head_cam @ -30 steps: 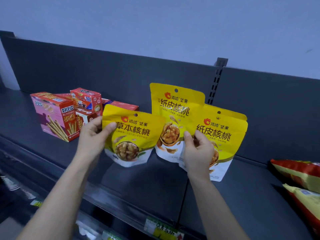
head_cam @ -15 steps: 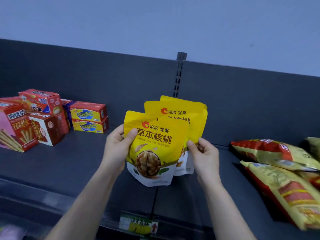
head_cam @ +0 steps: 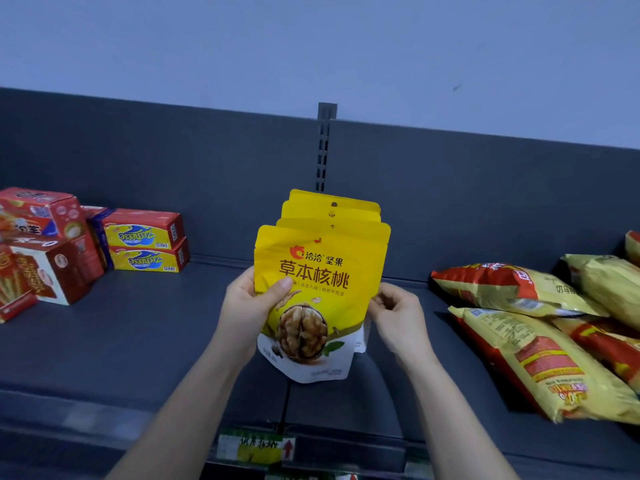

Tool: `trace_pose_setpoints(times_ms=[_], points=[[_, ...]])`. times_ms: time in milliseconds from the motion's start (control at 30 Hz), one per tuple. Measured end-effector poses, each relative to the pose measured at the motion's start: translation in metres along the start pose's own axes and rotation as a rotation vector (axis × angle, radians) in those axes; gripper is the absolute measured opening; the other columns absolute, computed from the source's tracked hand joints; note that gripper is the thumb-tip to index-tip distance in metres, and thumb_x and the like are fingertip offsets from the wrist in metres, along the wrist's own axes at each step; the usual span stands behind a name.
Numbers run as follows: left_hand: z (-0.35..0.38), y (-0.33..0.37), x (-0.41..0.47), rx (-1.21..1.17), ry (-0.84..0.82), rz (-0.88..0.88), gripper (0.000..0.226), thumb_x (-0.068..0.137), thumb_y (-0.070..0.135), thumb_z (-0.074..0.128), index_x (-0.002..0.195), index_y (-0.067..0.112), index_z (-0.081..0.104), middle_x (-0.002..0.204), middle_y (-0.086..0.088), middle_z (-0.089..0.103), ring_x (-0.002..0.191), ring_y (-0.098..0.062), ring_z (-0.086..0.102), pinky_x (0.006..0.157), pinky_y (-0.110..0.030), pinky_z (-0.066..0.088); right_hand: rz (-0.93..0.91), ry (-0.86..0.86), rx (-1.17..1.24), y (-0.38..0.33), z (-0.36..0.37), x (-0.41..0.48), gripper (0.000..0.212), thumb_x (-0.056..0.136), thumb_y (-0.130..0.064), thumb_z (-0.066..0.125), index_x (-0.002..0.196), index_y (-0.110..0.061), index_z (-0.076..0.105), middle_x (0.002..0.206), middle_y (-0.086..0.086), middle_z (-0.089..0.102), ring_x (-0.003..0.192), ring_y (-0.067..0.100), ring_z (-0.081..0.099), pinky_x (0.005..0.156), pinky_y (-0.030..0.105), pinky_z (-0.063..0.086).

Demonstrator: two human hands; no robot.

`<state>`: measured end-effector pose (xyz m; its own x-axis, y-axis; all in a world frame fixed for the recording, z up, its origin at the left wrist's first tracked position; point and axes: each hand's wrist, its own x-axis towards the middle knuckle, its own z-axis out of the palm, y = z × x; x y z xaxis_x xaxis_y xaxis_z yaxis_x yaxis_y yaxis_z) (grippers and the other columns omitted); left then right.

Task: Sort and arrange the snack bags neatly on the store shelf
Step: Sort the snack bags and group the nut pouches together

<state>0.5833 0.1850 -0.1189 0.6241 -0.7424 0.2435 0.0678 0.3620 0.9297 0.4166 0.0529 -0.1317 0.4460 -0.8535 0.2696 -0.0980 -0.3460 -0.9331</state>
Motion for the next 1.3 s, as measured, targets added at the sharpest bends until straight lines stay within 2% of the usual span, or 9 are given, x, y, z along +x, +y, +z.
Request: trace_pose_setpoints(times_ms=[100,167,333,467,600,767,933,1167,1300], points=[[0.005,-0.001,-0.001,0.002,0.033,0.018,0.017,0.086,0.002,0.062,0.103,0.006,0.066,0.102,-0.016,0.073,0.094,-0.035,0.069,0.084,-0.046,0.055,0.022,-0.001,0.022,0.003,0.004,0.003,0.048,0.066,-0.04,0.062,0.082,0.005,0.064,0.072,0.029,0.05,0.063,0.02,0.04,0.06,0.033,0.036],[0.008,-0.001,-0.001,0.01,0.055,0.021,0.015,0.087,0.001,0.062,0.099,0.009,0.067,0.1,-0.016,0.073,0.094,-0.035,0.069,0.084,-0.046,0.055,0.039,-0.01,0.021,0.006,0.004,0.005,0.049,0.062,-0.043,0.058,0.081,0.001,0.065,0.075,0.029,0.055,0.064,0.022,0.043,0.061,0.036,0.039],[0.013,-0.002,0.001,0.0,0.08,0.009,0.015,0.085,0.003,0.065,0.098,0.009,0.067,0.1,-0.016,0.073,0.094,-0.036,0.069,0.086,-0.049,0.055,0.053,-0.058,-0.008,0.006,-0.002,0.002,0.012,0.083,-0.012,0.06,0.08,-0.007,0.071,0.075,0.024,0.063,0.067,0.024,0.054,0.069,0.049,0.053],[0.009,-0.003,-0.006,0.004,0.032,-0.015,0.028,0.078,0.015,0.066,0.105,0.008,0.065,0.103,-0.011,0.074,0.095,-0.029,0.07,0.082,-0.04,0.055,0.077,-0.084,-0.027,0.01,-0.005,0.003,0.017,0.086,0.001,0.061,0.073,-0.006,0.068,0.059,0.008,0.058,0.063,0.023,0.056,0.074,0.056,0.053],[0.009,-0.003,-0.013,0.017,0.055,-0.003,0.016,0.087,0.006,0.061,0.102,0.012,0.065,0.097,-0.003,0.075,0.09,-0.021,0.071,0.074,-0.028,0.057,0.057,-0.104,-0.076,0.011,0.002,0.005,0.024,0.086,0.006,0.05,0.084,-0.004,0.072,0.082,0.022,0.069,0.073,0.037,0.063,0.072,0.051,0.054],[0.011,-0.003,-0.021,0.082,0.143,0.022,0.012,0.087,0.012,0.065,0.098,0.017,0.066,0.094,0.0,0.075,0.087,-0.017,0.071,0.073,-0.028,0.056,0.038,-0.127,-0.104,0.02,0.007,0.006,0.033,0.085,0.006,0.041,0.081,-0.008,0.07,0.082,0.017,0.068,0.074,0.028,0.057,0.062,0.032,0.044],[0.001,-0.002,-0.032,0.205,0.027,-0.015,0.027,0.076,0.01,0.076,0.101,0.017,0.066,0.094,0.004,0.074,0.085,-0.005,0.069,0.066,-0.014,0.051,0.045,-0.135,-0.121,0.025,0.004,0.002,0.035,0.087,0.004,0.042,0.077,-0.013,0.071,0.079,0.013,0.071,0.075,0.035,0.065,0.061,0.044,0.054],[-0.001,-0.006,-0.033,0.291,0.07,0.013,0.028,0.079,0.002,0.073,0.099,0.02,0.067,0.091,0.006,0.074,0.084,-0.004,0.069,0.068,-0.02,0.054,0.026,-0.067,-0.167,0.022,0.007,-0.004,0.029,0.081,0.001,0.041,0.073,-0.009,0.067,0.077,0.016,0.067,0.068,0.024,0.055,0.061,0.031,0.044],[0.0,-0.006,-0.031,0.304,0.04,-0.001,0.031,0.081,0.004,0.073,0.103,0.024,0.064,0.097,0.004,0.072,0.088,-0.007,0.068,0.07,-0.022,0.054,0.042,-0.043,-0.236,0.018,0.006,-0.01,0.03,0.081,0.004,0.042,0.072,-0.009,0.067,0.075,0.012,0.068,0.072,0.034,0.06,0.06,0.034,0.047]])
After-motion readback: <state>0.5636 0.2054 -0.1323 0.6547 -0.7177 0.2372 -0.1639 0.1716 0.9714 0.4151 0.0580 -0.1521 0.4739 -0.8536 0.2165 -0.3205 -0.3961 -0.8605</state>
